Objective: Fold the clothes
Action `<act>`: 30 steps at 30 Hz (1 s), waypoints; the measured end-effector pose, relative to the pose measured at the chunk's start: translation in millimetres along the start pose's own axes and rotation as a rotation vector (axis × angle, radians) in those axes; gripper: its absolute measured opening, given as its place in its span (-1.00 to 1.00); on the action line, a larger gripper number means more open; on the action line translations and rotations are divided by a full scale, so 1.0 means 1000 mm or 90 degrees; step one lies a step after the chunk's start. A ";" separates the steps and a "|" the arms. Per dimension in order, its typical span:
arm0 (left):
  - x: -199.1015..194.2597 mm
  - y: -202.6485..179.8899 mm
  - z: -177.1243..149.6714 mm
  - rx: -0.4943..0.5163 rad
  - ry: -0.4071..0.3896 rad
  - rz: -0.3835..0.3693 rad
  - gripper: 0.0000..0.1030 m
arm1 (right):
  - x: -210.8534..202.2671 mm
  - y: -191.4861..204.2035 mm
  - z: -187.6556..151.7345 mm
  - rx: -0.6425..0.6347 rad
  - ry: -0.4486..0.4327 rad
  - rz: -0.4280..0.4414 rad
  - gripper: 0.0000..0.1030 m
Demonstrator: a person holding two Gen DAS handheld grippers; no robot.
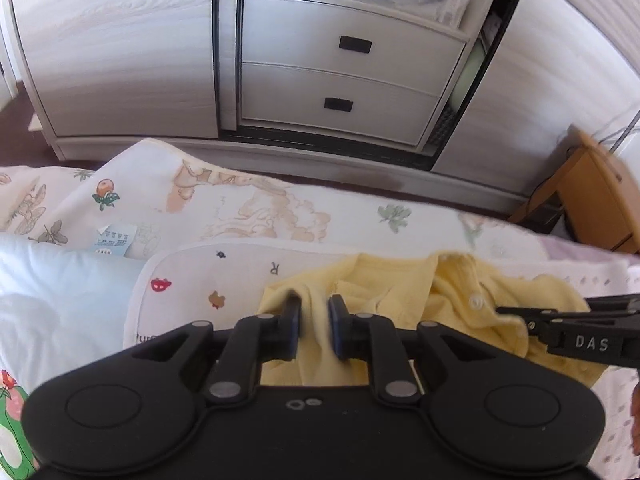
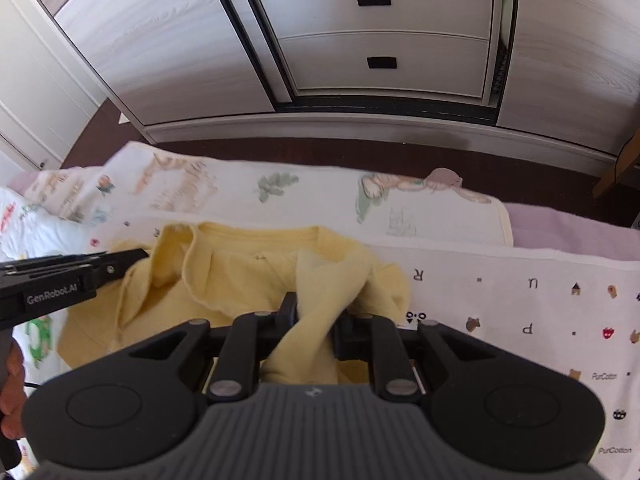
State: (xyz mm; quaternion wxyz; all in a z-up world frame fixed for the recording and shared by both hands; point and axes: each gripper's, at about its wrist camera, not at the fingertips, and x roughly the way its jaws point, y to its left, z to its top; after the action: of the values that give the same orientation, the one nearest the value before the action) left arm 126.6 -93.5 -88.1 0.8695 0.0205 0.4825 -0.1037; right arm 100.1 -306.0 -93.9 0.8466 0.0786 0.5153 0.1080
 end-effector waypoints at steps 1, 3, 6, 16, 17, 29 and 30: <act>0.000 0.000 0.000 -0.002 -0.002 0.001 -0.63 | 0.002 0.001 -0.004 -0.011 -0.012 -0.005 -0.68; -0.001 0.003 0.001 -0.018 -0.005 -0.004 -0.64 | 0.002 0.003 -0.009 -0.029 -0.035 -0.008 -0.62; -0.005 0.007 0.006 -0.034 -0.005 -0.013 -0.55 | -0.004 0.004 -0.002 -0.034 -0.030 -0.008 -0.50; -0.071 0.019 0.053 -0.049 -0.096 -0.011 -0.09 | -0.095 -0.001 0.015 -0.039 -0.166 -0.012 0.58; -0.079 0.016 0.055 -0.035 -0.115 0.012 -0.03 | -0.101 0.000 0.014 -0.046 -0.174 -0.008 0.58; -0.084 0.000 0.023 -0.040 -0.082 -0.023 0.08 | -0.100 0.034 0.001 -0.138 -0.203 0.023 0.58; -0.082 -0.003 0.015 -0.045 -0.088 0.000 0.08 | -0.095 0.034 0.000 -0.126 -0.205 0.008 0.58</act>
State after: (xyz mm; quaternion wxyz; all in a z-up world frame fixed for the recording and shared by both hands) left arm 96.4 -85.4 -11.2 0.9008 -0.0175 0.4249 -0.0876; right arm 54.7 -298.1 -4.1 0.9211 0.0148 0.3592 0.1496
